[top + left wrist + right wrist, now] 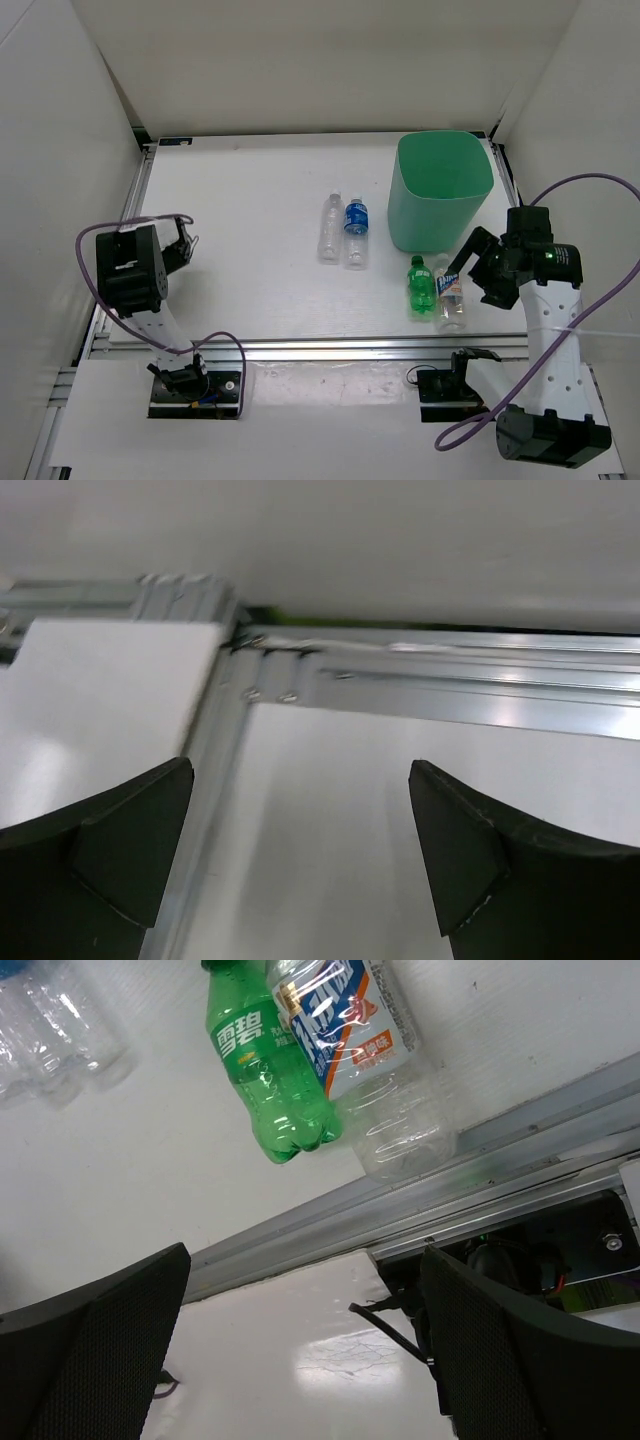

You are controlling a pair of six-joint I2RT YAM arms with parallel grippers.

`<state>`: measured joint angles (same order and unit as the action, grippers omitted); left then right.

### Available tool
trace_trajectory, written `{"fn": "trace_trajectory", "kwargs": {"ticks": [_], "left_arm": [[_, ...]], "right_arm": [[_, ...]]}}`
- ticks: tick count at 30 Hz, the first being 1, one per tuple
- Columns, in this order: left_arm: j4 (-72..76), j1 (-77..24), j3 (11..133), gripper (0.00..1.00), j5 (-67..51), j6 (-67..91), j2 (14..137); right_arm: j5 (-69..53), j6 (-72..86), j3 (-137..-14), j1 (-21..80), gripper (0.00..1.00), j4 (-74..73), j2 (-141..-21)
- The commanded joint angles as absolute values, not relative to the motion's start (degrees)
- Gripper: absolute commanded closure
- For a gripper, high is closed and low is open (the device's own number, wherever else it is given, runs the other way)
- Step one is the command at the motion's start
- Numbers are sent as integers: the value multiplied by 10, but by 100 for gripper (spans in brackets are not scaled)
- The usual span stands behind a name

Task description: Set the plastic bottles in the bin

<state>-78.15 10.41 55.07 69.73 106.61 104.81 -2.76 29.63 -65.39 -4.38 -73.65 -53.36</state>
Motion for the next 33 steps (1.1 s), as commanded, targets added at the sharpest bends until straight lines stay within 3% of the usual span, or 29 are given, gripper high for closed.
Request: {"fn": "trace_trajectory", "kwargs": {"ticks": [1,5,9,12,20,33], "left_arm": [[-819,59,644,0,742,905,1034],[-819,4,700,0,643,739,986],[-819,-100,615,0,481,811,894],[-819,-183,565,0,436,832,867],[-819,-428,602,0,448,772,921],[-819,-601,769,0,447,687,1050]], "right_arm": [[-9,293,-672,-41,0,-744,-534],[12,318,-643,-41,0,-738,-547],[47,357,-597,-47,0,-728,-565],[47,368,-569,-53,0,-707,-582],[47,366,-521,-59,0,-624,-613],[80,390,-490,-59,0,-564,-765]]}}
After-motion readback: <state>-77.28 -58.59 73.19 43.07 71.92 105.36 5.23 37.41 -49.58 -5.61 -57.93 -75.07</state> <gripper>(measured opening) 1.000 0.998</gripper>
